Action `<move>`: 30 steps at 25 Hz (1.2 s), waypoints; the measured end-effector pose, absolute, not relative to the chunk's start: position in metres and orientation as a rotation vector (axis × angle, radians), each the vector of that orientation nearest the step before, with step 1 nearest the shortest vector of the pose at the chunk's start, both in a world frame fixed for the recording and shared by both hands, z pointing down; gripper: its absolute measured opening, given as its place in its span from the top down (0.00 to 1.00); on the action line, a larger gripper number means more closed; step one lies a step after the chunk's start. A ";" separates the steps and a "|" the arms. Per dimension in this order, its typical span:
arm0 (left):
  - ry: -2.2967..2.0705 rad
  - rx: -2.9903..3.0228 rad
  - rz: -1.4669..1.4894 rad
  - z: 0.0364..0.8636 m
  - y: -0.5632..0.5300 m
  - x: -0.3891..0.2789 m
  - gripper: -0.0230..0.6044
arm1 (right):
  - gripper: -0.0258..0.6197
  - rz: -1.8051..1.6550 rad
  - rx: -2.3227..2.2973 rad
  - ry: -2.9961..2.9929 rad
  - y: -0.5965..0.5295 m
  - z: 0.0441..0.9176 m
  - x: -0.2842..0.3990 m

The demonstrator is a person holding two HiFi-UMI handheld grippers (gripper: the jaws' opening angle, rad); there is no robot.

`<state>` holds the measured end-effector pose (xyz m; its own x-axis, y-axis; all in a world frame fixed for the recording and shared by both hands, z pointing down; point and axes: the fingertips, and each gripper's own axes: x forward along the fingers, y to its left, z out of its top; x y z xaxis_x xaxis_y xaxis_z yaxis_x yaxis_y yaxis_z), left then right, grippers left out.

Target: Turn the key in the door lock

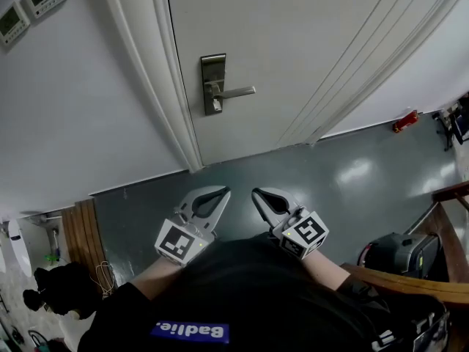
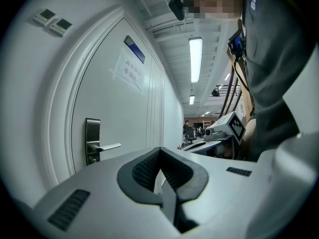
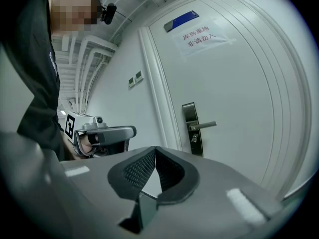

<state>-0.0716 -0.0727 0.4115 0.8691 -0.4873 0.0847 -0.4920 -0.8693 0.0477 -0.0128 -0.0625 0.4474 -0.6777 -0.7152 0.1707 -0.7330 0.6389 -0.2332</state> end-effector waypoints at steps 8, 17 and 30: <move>-0.881 2.935 0.195 0.422 -0.111 -0.050 0.97 | 0.95 0.454 1.129 -2.836 -0.102 0.448 0.007; -1.131 2.940 0.403 0.448 -0.175 -0.026 0.97 | 0.95 0.443 1.047 -2.872 -0.136 0.448 0.050; -1.297 3.008 0.862 0.495 -0.266 -0.014 0.97 | 0.93 0.536 1.096 -2.809 -0.141 0.474 0.088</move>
<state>-0.0136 -0.2657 0.4952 0.5834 -0.7319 0.3521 -0.6083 -0.6810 -0.4077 0.0884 -0.1408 0.4743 -0.7413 -0.6415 0.1972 -0.6691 0.6833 -0.2924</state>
